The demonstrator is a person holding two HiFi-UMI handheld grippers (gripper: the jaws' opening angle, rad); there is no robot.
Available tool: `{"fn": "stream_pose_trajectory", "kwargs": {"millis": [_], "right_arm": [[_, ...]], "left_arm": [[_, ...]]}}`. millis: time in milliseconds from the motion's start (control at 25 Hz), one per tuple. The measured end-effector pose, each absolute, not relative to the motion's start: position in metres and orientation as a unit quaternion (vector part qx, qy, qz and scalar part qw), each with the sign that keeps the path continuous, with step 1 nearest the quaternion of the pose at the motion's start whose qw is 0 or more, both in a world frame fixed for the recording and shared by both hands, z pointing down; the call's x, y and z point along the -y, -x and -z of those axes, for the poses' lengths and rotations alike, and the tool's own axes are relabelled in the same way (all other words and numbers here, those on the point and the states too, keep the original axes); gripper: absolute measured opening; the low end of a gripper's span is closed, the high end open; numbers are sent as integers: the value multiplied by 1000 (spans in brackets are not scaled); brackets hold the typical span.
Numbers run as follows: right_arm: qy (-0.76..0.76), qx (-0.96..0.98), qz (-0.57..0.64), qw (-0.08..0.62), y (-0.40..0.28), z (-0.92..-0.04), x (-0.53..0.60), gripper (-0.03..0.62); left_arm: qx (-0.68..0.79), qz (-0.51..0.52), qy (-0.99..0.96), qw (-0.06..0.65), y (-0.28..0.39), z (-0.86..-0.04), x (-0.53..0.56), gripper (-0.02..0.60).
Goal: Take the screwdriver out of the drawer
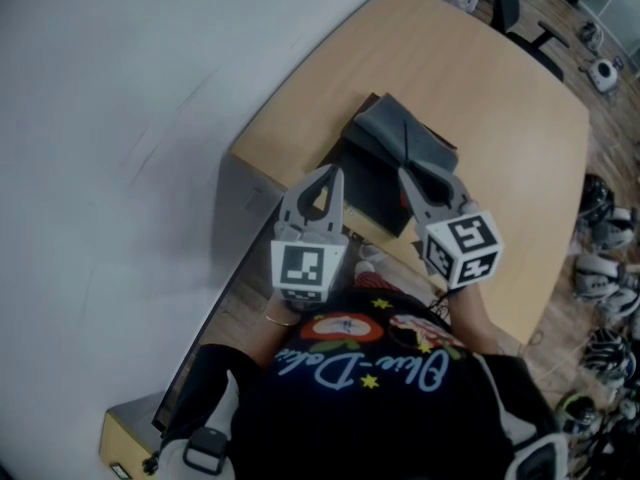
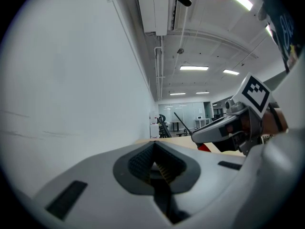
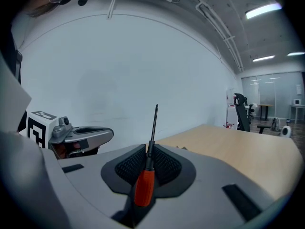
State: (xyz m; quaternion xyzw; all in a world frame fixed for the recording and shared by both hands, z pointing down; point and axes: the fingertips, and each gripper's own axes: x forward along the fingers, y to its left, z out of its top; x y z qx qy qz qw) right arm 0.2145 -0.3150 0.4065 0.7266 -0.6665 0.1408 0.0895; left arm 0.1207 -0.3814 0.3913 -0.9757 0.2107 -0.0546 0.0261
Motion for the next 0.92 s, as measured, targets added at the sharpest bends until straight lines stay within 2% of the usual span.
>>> {"fn": "stream_pose_trajectory", "kwargs": {"millis": [920], "right_arm": [[-716,676,-135,111,-216,-404,312,54]], "left_arm": [[-227,49,972,9,-118,-391,376,0]]}}
